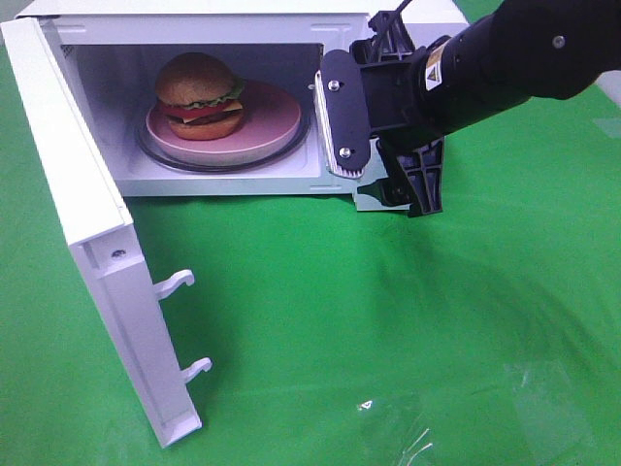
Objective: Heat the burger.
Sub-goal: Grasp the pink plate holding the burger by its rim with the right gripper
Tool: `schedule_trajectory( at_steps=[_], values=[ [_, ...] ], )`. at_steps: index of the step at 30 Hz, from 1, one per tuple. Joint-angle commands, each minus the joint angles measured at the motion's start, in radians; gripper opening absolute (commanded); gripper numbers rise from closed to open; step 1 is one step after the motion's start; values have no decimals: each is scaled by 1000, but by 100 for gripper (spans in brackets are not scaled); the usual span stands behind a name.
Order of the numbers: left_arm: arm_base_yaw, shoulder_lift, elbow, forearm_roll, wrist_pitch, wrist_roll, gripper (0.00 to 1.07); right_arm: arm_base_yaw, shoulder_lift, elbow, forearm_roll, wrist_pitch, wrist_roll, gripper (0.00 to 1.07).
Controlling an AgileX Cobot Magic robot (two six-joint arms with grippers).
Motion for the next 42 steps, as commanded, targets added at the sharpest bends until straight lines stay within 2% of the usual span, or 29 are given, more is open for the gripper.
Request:
schedule_trajectory(
  at_steps=[1, 6, 23, 30, 32, 42],
  values=[
    [1, -19, 2, -1, -7, -1, 98, 15, 38, -35, -27, -6, 32, 89],
    [1, -19, 2, -1, -7, -1, 98, 45, 91, -72, -52, -12, 51, 88],
    [1, -19, 2, -1, -7, -1, 98, 69, 264, -230, -59, -32, 70, 86],
    [1, -19, 2, -1, -7, -1, 98, 79, 346, -310, -70, -33, 92, 85],
    [1, -19, 2, -1, -7, -1, 98, 81, 396, -362, -74, -33, 95, 84],
    [1, -19, 2, -1, -7, -1, 98, 81, 475, -443, -74, -32, 96, 82]
  ],
)
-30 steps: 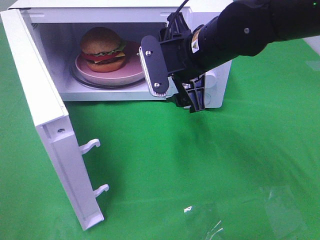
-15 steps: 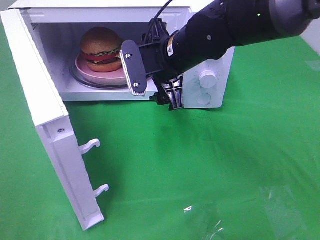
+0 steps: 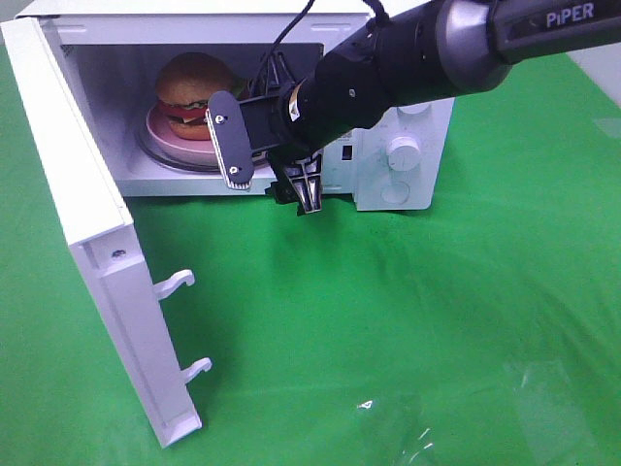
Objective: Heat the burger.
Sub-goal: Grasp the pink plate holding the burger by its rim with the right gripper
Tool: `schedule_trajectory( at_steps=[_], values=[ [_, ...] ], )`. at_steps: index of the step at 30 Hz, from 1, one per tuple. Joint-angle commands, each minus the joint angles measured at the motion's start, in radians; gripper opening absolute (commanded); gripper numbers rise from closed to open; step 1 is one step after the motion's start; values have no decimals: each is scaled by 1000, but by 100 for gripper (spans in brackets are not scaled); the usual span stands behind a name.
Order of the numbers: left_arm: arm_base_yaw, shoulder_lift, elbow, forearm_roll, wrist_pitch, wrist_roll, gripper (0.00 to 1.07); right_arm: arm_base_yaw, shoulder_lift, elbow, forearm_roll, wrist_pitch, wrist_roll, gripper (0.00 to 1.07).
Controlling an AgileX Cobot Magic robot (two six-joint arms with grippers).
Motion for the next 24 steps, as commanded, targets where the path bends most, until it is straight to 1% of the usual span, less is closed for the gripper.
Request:
schedule_trajectory(
  at_steps=[1, 2, 4, 7, 8, 9, 11, 12, 13, 14, 15, 18, 19, 20, 22, 24],
  values=[
    [1, -19, 2, -1, -7, -1, 98, 0, 39, -48, -2, -1, 4, 82],
    [1, -19, 2, -1, -7, -1, 98, 0, 39, -48, -2, -1, 4, 82],
    [1, -19, 2, -1, -7, -1, 98, 0, 72, -84, 0, -1, 4, 81],
    [1, -19, 2, -1, -7, -1, 98, 0, 82, -96, 1, -1, 4, 81],
    [1, -19, 2, -1, -7, -1, 98, 0, 102, -121, 2, 3, 4, 81],
    [1, -19, 2, -1, -7, -1, 98, 0, 102, -121, 2, 3, 4, 81],
    [1, -19, 2, -1, -7, -1, 98, 0, 144, -179, 2, 22, 4, 80],
    [1, -19, 2, -1, -7, -1, 98, 0, 144, -179, 2, 22, 4, 80],
    [1, -19, 2, -1, -7, -1, 98, 0, 166, -209, 5, 29, 4, 79],
    [1, -19, 2, -1, -7, -1, 98, 0, 166, -209, 5, 29, 4, 79],
    [1, -19, 2, -1, -7, -1, 98, 0, 183, -237, 6, 32, 8, 79],
    [1, -19, 2, -1, -7, -1, 98, 0, 193, -252, 9, 38, 8, 79],
    [1, -19, 2, -1, -7, -1, 98, 0, 209, -280, 28, 49, 8, 79],
    [1, -19, 2, -1, -7, -1, 98, 0, 209, -280, 28, 49, 8, 79],
    [1, -19, 2, -1, -7, -1, 98, 0, 233, -319, 39, 53, 8, 78],
    [1, -19, 2, -1, -7, -1, 98, 0, 241, -322, 46, 50, 7, 76]
  ],
)
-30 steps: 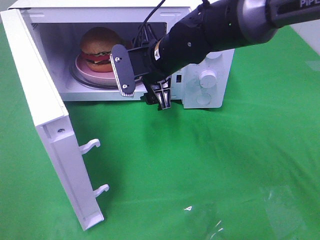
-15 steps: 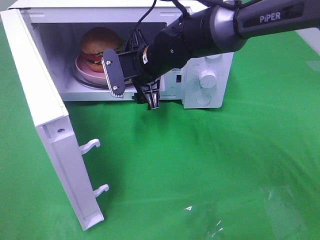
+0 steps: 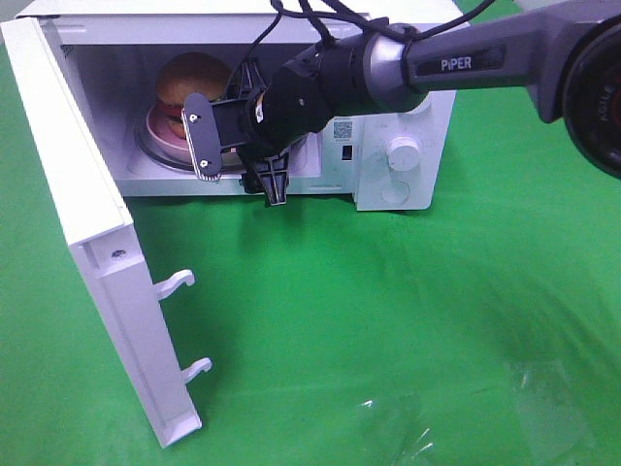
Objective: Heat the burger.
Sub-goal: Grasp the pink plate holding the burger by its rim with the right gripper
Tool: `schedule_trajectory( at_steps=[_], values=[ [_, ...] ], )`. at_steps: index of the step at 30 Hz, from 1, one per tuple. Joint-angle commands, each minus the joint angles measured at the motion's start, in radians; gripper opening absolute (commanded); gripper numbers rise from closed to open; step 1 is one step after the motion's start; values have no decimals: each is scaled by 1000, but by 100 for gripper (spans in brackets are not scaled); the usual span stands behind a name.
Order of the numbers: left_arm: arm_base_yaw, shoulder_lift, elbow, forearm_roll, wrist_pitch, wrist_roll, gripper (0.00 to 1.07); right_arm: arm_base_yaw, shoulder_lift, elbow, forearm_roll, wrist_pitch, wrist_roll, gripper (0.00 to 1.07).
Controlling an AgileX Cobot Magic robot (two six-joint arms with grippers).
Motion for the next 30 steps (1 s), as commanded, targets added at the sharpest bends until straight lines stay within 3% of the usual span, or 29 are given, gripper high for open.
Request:
schedule_trajectory(
  at_steps=[1, 10, 12, 13, 14, 15, 16, 17, 19, 21, 30],
  values=[
    [1, -19, 2, -1, -7, -1, 98, 0, 10, -16, 16, 1, 6, 76],
    [1, -19, 2, -1, -7, -1, 98, 0, 22, -19, 28, 9, 3, 61],
    [1, -19, 2, -1, -7, -1, 98, 0, 22, -19, 31, 9, 5, 41],
    [1, -19, 2, -1, -7, -1, 98, 0, 22, -19, 31, 9, 5, 41],
    [1, -19, 2, -1, -7, -1, 98, 0, 22, -19, 47, 9, 5, 30],
    [1, -19, 2, -1, -7, -1, 98, 0, 22, -19, 47, 9, 5, 30],
    [1, -19, 2, -1, -7, -1, 98, 0, 22, -19, 68, 9, 5, 18],
    [1, -19, 2, -1, -7, -1, 98, 0, 22, -19, 68, 9, 5, 18],
    [1, -19, 2, -1, -7, -1, 98, 0, 22, -19, 80, 11, 5, 5],
    [1, -19, 2, -1, -7, -1, 98, 0, 22, -19, 80, 16, 5, 0],
    [1, -19, 2, -1, -7, -1, 98, 0, 19, -19, 80, 35, 5, 0]
  ],
)
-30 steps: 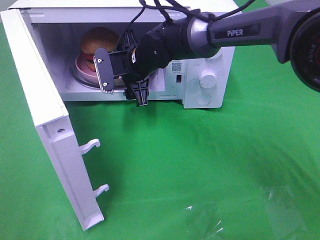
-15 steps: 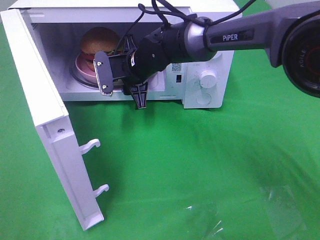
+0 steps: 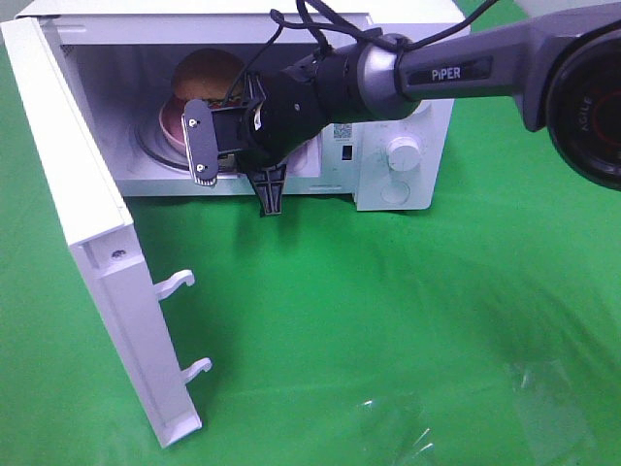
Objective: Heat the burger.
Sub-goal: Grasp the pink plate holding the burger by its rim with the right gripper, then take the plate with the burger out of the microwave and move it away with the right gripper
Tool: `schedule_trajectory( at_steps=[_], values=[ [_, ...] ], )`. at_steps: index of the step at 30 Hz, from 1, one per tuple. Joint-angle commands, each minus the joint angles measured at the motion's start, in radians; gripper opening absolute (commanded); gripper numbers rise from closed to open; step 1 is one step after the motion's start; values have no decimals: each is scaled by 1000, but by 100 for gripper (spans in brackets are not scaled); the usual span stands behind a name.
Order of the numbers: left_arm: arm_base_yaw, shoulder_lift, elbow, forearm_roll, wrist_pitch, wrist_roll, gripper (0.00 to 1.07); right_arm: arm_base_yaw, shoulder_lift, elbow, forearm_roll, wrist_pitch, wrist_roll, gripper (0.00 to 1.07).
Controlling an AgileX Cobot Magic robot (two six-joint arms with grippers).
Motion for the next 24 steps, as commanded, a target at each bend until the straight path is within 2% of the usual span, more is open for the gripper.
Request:
schedule_trajectory(
  at_steps=[1, 11, 20, 24],
  values=[
    [1, -19, 2, -1, -7, -1, 98, 0, -5, -8, 5, 9, 4, 0],
    [1, -19, 2, -1, -7, -1, 98, 22, -15, -8, 1, 82, -6, 0],
    [1, -19, 2, -1, -7, -1, 98, 22, -87, -5, -8, 128, -6, 0],
    [1, -19, 2, -1, -7, -1, 98, 22, -119, 35, -17, 119, -10, 0]
  ],
)
